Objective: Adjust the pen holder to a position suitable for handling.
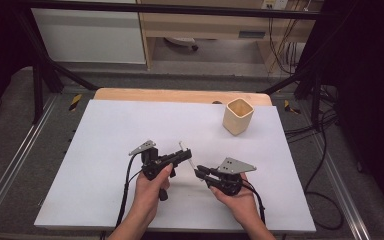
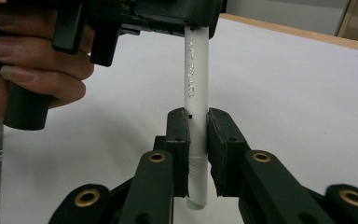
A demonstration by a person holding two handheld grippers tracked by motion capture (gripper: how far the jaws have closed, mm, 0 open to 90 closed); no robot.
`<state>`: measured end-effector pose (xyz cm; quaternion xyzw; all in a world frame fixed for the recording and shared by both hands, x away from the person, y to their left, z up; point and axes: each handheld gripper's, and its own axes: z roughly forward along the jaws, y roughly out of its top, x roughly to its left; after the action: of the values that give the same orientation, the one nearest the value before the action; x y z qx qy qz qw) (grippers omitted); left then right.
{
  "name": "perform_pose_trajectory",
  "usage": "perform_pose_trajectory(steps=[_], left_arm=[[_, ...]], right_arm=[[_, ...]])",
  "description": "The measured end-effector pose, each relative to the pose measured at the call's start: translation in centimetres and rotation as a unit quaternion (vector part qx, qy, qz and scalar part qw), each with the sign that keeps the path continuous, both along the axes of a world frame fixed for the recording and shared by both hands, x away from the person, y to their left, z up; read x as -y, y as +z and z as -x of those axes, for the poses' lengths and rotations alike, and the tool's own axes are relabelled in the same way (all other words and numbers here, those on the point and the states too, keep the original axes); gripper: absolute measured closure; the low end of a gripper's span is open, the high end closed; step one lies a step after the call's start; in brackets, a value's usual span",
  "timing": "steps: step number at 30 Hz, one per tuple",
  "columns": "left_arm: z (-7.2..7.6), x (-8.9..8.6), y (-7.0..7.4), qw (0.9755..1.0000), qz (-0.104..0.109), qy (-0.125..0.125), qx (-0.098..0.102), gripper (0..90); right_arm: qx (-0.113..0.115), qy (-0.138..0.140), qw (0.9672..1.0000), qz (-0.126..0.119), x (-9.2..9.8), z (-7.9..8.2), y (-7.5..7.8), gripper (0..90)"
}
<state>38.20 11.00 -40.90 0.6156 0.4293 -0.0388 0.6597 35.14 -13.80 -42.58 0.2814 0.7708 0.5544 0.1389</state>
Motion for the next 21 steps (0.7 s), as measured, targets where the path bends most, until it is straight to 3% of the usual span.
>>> perform_pose_trajectory(steps=[8,14,21], left_arm=[[-0.1,-0.6,0.3,0.9999,0.002,0.003,0.017,78.9],[-0.1,-1.4,1.3,0.9983,-0.033,0.021,0.044,78.9],[0.0,-1.5,2.0,0.9942,-0.074,0.026,0.073,78.9]], right_arm=[[0.006,-0.001,1.0000,0.006,0.0,0.2,0.1,71.8],[-0.002,0.001,1.0000,0.010,-0.1,0.2,0.0,66.5],[-0.001,-0.022,0.9993,0.029,0.2,0.1,0.1,51.3]])
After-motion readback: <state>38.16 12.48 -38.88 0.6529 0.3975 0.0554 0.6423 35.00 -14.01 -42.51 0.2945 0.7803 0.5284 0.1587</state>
